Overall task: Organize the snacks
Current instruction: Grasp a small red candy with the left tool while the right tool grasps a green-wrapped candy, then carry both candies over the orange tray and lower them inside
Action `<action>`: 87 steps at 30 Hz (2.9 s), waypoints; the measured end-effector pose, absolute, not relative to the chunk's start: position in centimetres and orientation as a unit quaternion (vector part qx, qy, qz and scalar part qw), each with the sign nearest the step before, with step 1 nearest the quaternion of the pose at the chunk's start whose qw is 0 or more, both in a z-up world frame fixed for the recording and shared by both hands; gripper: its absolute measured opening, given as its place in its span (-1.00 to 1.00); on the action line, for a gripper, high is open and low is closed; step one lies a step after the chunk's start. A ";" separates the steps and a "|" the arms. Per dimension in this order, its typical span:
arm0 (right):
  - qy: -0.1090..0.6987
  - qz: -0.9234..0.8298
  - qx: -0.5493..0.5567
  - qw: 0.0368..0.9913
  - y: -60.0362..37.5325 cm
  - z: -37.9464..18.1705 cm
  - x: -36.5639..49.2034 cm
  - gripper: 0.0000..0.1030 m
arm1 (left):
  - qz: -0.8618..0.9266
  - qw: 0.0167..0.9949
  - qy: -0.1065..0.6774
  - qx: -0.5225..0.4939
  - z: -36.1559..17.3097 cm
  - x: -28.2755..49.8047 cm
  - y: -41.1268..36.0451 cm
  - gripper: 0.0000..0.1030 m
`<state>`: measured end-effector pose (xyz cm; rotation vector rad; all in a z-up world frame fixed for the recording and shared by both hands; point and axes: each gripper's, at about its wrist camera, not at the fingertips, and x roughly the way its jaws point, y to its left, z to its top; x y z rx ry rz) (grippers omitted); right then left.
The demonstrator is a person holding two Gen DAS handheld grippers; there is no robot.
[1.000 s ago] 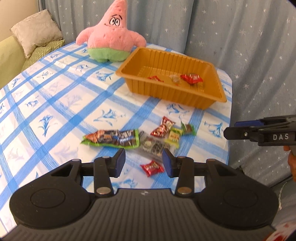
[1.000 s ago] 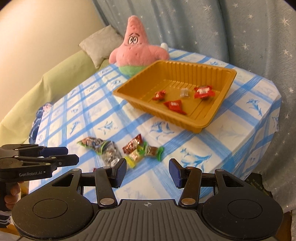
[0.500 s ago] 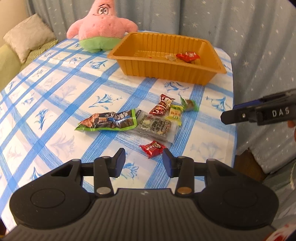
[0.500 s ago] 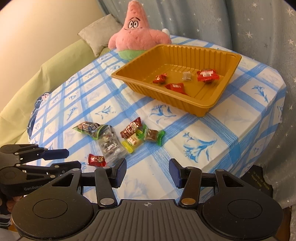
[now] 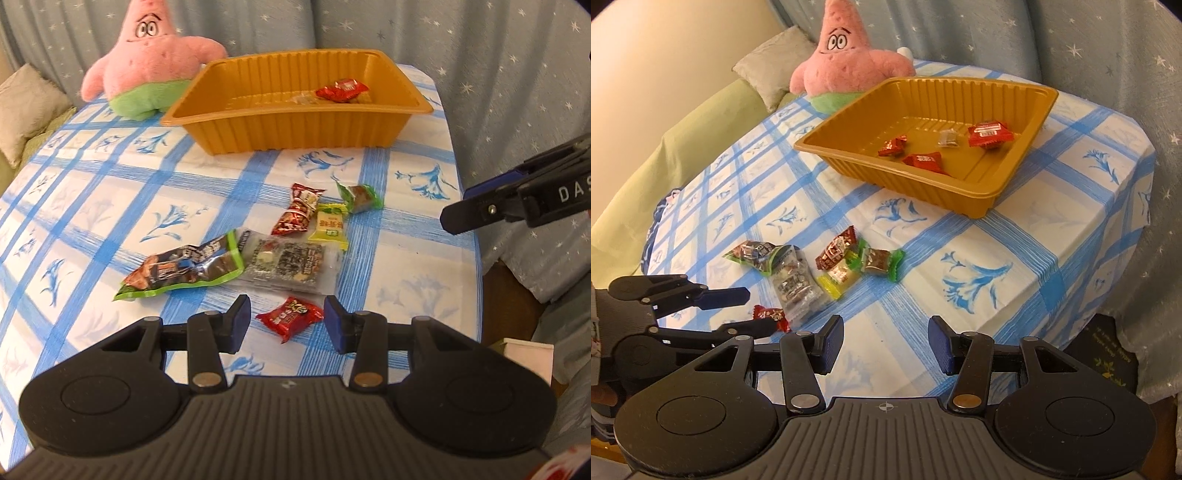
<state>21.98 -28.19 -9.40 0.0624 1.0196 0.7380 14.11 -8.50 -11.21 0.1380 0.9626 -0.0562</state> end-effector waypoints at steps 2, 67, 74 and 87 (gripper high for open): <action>0.479 0.342 0.031 0.808 -28.3 -9.5 22.1 -0.01 | -0.034 0.880 0.469 0.069 -11.6 14.3 -8.6 -0.24; 0.330 0.460 -0.217 0.795 -20.0 -13.7 24.8 -0.43 | 0.093 0.880 0.463 -0.046 -8.8 11.2 -2.0 -0.70; 0.347 0.458 -0.209 0.791 -19.8 -13.6 24.9 -0.60 | 0.101 0.880 0.462 -0.050 -8.7 11.1 -1.7 -0.70; 0.375 0.441 -0.140 0.804 -21.6 -10.8 25.0 -0.61 | 0.092 0.890 0.444 -0.046 -7.5 11.9 -1.9 -0.70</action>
